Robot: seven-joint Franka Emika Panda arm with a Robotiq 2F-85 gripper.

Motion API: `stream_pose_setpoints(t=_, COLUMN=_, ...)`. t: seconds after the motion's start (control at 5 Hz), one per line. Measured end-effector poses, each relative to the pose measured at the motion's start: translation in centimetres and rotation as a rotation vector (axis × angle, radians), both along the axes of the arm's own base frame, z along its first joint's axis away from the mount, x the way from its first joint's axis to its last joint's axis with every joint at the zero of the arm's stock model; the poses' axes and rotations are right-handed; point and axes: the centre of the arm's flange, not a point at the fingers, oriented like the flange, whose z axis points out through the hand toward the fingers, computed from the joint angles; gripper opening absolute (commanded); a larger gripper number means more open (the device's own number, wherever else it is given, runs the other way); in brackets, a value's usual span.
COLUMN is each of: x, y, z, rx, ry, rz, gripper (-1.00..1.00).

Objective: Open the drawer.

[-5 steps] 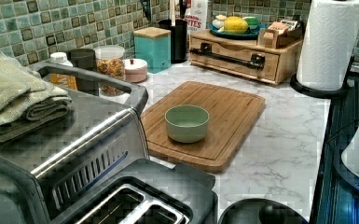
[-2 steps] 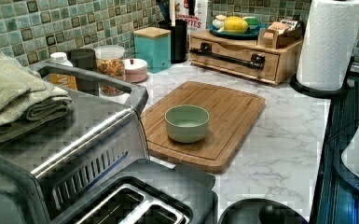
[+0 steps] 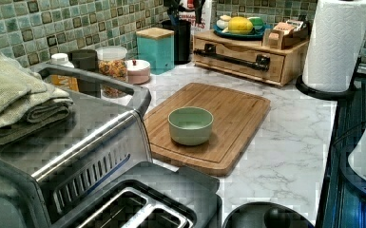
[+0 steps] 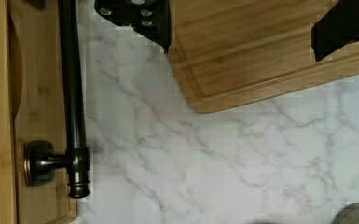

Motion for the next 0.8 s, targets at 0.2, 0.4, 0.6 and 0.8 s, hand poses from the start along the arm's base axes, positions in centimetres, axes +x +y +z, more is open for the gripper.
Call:
stream_pose_setpoints(t=0.2, x=-0.6, y=-3.8, z=-2.6, rx=-0.021, ry=0.051, rz=-0.036, gripper=1.00)
stream_pose_setpoints(t=0.4, x=-1.6, y=-7.3, z=-5.1, rx=-0.033, ry=0.099, rz=-0.088, gripper=1.00)
stream_pose_setpoints(t=0.6, x=-2.6, y=-9.7, z=-6.5, rx=-0.030, ry=0.125, rz=-0.110, gripper=1.00)
stream_pose_setpoints(t=0.8, x=-2.3, y=-10.9, z=-6.6, rx=-0.055, ry=0.053, rz=-0.015, gripper=1.00)
